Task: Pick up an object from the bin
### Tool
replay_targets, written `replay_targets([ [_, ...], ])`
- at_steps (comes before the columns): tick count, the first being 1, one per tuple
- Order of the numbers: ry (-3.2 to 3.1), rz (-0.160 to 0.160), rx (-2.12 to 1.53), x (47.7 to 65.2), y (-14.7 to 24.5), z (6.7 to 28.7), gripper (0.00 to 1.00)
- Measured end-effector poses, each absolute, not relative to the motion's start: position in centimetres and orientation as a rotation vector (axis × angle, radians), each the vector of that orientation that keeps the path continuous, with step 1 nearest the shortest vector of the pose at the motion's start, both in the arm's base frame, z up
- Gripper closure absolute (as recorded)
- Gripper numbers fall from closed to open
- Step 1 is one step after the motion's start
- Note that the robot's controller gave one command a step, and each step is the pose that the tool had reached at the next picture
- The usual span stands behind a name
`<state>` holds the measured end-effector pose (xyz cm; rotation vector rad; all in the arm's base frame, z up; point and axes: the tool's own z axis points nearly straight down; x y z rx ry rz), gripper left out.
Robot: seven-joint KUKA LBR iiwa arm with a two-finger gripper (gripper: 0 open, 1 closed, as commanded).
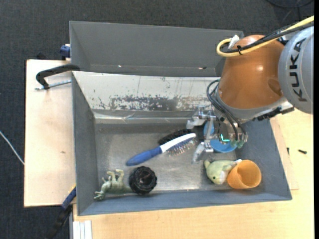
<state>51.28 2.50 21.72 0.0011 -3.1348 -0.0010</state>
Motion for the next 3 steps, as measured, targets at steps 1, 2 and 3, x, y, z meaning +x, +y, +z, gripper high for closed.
replay_targets([
  [1, -3.069, 0.0, 0.683, 57.72, 6.91, 7.42, 0.0],
  [2, -3.073, -0.002, 0.681, 57.88, 6.97, 7.62, 0.0],
  [3, -3.074, -0.003, 0.678, 58.0, 7.06, 7.73, 0.0],
])
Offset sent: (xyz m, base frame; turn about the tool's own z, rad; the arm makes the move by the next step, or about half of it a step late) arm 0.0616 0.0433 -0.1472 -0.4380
